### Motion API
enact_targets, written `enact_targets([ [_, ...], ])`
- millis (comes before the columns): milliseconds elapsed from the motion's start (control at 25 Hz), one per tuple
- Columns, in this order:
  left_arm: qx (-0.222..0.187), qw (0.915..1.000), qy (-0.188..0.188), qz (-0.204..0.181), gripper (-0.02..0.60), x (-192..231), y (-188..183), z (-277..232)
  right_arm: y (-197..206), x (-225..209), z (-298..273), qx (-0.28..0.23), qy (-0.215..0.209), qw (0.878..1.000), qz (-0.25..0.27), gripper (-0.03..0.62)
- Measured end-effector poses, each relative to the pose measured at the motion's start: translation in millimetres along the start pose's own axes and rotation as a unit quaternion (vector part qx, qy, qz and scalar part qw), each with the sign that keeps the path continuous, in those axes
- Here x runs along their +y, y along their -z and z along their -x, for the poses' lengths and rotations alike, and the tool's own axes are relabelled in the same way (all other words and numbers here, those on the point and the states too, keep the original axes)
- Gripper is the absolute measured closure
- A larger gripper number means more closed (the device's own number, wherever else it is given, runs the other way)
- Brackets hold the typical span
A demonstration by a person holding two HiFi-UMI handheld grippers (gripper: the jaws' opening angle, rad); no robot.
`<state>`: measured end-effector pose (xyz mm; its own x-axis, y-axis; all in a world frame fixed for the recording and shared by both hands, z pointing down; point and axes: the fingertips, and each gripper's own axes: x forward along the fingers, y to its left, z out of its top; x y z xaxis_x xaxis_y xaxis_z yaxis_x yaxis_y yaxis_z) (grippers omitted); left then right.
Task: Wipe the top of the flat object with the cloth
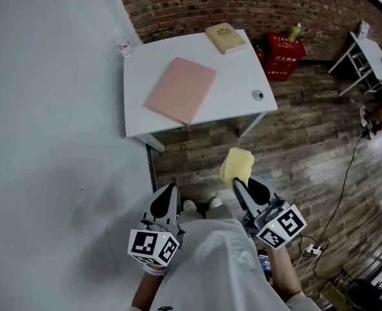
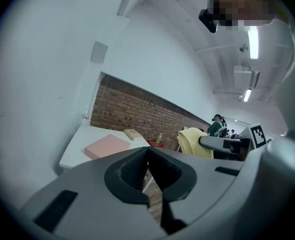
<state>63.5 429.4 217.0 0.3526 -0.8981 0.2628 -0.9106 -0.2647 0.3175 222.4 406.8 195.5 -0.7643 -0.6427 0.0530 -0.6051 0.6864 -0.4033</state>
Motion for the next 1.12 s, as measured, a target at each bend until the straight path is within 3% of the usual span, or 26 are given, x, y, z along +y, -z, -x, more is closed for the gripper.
enact_targets([
  [360, 0.021, 0.9993, -0.031, -0.003, 0.561, -27.3, 18.2, -15.4, 6.1, -30.0, 15.8, 0.005, -0.025, 1.000, -0.009, 0.534],
  [680, 0.022, 0.9989, -0.042, -0.008, 0.563, -6.9, 8.5, -45.2, 8.7, -41.8, -17.3, 0.016, -0.052, 0.999, -0.008, 0.533],
  [880, 0.021, 0.9994, -0.026, -0.002, 0.563, 29.7, -13.2, -82.9, -4.5, -54.7, -69.3, 0.015, -0.044, 0.999, -0.005, 0.531],
  [1120, -0.001, 1.0000, -0.003, -0.006, 0.563, 87.5, -67.3, -138.6, -32.6, -72.2, -148.9, 0.015, -0.022, 1.000, 0.013, 0.533],
])
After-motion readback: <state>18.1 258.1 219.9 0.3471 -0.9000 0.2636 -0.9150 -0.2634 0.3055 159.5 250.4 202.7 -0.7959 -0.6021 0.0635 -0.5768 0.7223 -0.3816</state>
